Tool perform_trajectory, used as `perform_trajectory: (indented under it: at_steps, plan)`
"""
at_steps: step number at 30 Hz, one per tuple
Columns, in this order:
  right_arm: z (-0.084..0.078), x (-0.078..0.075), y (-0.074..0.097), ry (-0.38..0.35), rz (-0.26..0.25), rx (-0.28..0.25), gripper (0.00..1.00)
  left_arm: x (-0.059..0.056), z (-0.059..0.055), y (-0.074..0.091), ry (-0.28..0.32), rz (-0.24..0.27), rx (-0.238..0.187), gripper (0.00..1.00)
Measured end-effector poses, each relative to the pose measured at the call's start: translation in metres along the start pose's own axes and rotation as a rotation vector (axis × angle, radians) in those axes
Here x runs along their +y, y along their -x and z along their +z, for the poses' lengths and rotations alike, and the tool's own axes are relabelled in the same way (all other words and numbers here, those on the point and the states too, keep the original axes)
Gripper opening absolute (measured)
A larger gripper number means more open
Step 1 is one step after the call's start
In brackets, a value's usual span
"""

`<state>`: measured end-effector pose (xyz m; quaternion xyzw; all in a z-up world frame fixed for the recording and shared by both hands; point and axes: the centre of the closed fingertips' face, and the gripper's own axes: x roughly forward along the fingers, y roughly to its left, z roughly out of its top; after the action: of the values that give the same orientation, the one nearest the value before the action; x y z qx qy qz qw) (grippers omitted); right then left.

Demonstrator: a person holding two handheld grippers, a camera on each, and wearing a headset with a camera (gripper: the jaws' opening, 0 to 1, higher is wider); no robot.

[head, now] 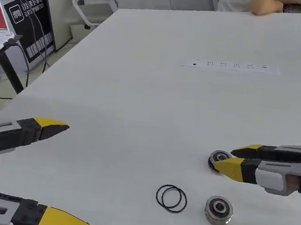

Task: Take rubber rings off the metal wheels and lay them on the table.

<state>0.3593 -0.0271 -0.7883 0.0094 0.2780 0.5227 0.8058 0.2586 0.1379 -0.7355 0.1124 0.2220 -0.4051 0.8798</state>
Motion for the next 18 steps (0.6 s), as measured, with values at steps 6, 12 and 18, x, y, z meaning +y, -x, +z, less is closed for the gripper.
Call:
perform_trajectory:
  at_steps: [6,12,18]
  plan:
    - [0.002,-0.006,0.009,-0.002,-0.020,-0.028,0.40,0.000,0.007,-0.006,-0.027,-0.023,0.007,1.00]
    - [0.001,-0.012,0.019,0.022,-0.037,-0.053,0.49,0.000,0.021,-0.014,-0.051,-0.067,-0.006,1.00]
    - [-0.009,-0.023,0.025,0.035,-0.074,-0.044,0.62,-0.001,0.038,-0.026,-0.078,-0.104,-0.018,1.00]
